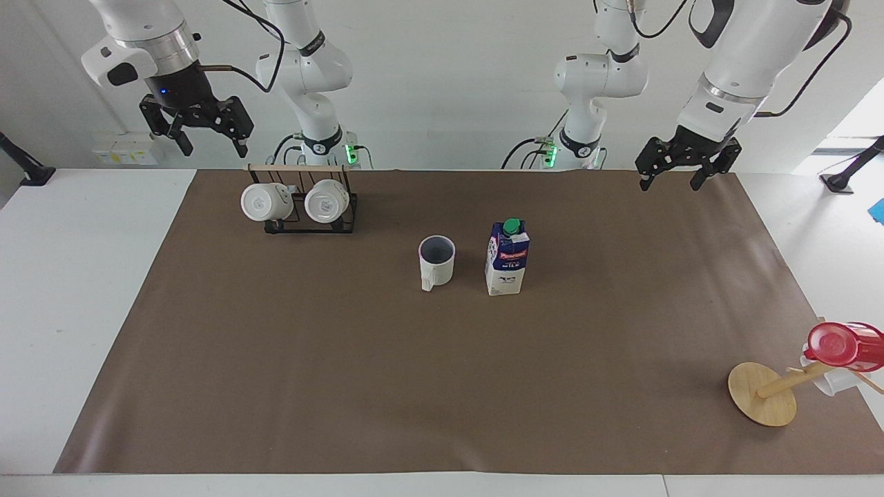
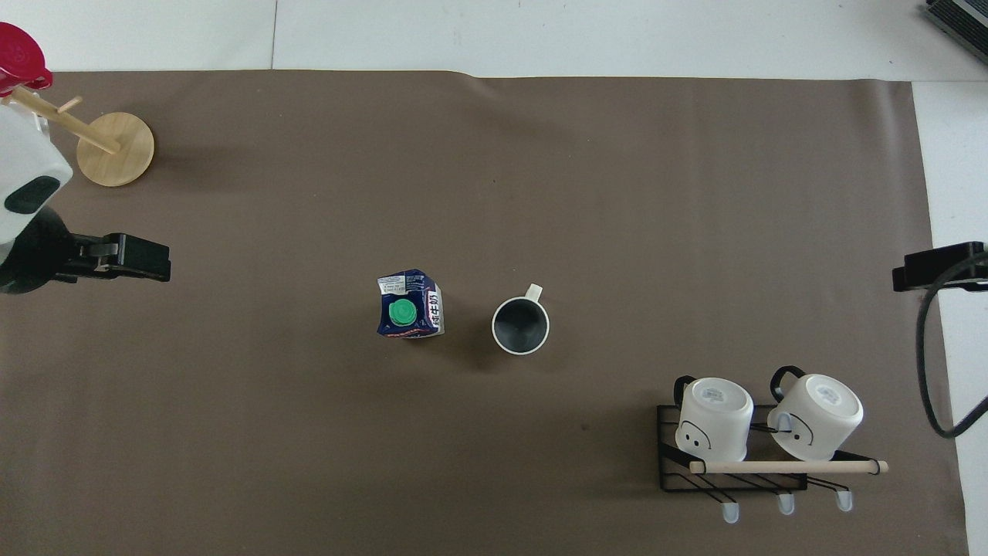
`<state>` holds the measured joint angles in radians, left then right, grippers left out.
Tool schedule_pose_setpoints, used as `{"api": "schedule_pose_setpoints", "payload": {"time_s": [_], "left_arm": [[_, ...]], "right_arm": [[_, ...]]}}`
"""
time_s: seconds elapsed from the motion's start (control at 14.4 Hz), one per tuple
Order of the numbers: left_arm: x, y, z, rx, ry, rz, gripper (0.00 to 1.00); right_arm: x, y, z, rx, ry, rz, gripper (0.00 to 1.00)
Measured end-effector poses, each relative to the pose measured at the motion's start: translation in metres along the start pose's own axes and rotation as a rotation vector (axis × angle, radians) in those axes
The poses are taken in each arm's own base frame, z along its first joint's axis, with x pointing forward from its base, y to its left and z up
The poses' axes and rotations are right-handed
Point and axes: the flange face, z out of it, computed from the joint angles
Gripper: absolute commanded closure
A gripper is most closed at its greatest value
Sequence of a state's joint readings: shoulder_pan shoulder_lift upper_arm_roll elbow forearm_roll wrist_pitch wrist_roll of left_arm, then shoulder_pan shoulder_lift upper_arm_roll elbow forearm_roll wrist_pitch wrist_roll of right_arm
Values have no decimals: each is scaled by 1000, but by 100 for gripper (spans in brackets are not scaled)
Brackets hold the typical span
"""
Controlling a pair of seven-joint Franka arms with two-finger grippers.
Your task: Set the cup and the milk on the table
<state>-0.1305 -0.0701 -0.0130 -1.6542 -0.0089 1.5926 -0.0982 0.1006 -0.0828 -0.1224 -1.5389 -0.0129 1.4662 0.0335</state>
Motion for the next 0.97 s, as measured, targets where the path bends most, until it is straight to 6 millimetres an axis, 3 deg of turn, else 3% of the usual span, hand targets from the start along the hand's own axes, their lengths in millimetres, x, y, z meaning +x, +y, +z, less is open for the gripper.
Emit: {"api": "schedule_pose_setpoints", "payload": {"time_s": [0.28,0.97], "left_arm": [[1,-19,-2,0,3,-32,0],[1,-21,-8,-1,10,-18,0]], "right_arm": [[0,0,0,0,0,0,0],[0,0,0,0,0,0,0]]}}
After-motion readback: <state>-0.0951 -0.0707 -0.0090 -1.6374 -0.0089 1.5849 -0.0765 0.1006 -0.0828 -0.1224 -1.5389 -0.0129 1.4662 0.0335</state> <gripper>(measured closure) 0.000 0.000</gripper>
